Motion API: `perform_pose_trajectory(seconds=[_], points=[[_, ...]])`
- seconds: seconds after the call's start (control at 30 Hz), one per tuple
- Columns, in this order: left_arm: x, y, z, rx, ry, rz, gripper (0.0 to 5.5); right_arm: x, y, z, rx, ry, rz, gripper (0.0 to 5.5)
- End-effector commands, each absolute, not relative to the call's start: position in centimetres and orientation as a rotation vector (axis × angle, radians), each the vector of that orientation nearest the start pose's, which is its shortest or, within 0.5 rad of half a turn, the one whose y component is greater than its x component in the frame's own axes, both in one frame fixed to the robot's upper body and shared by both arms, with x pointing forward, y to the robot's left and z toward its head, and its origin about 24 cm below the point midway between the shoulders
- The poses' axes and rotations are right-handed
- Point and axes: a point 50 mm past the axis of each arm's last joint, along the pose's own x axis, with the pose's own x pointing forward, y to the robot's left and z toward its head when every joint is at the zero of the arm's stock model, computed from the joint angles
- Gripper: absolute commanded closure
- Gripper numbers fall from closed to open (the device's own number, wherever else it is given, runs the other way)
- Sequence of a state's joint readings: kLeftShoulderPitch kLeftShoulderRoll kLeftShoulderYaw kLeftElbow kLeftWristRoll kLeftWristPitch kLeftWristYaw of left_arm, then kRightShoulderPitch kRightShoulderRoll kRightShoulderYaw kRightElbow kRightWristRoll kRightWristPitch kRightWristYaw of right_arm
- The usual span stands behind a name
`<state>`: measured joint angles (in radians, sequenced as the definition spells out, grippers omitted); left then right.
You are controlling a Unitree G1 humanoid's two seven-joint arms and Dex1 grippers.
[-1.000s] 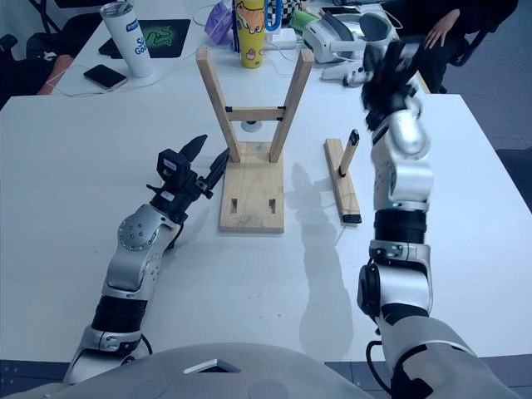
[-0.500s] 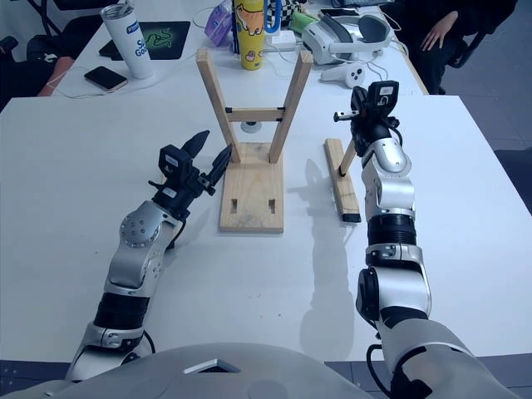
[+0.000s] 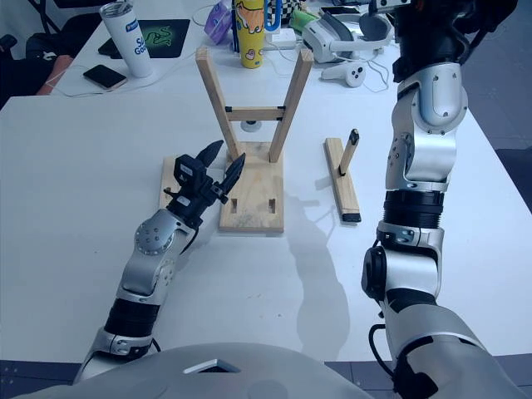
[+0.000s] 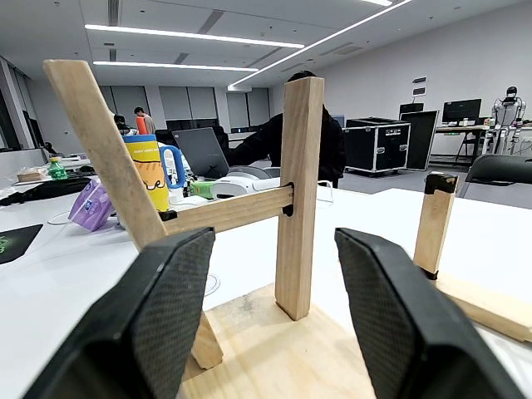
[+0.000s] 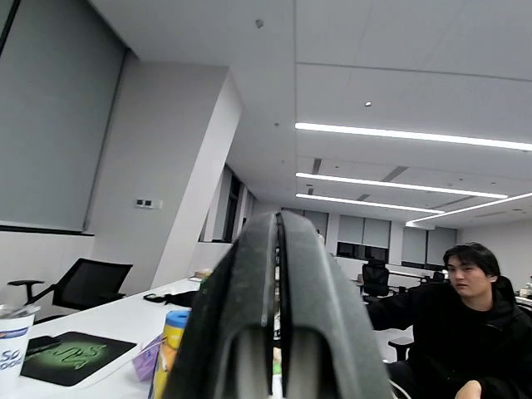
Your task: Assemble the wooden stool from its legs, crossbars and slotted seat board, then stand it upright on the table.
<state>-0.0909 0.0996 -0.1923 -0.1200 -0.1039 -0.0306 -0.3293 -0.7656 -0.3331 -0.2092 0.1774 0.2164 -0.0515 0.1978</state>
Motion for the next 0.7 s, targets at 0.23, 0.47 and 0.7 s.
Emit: perform_pose_trajectory(seconds=[0.23,0.47,0.7], points=[[25.4,9.7,9.4,0.005,-0.227,-0.541,2.85,35.6,-21.7,8.0,0.028,0.096,0.054,5.49],[24.6,8.1,8.8,-0.05,-0.211,-0.554,2.85,35.6,-22.5,5.1,-0.006,0.202,0.065,5.49],[25.4,8.1,8.9,-0.038,-0.219,-0.563,2.85,37.5,-22.4,15.3,-0.062,-0.301,0.033,5.49]])
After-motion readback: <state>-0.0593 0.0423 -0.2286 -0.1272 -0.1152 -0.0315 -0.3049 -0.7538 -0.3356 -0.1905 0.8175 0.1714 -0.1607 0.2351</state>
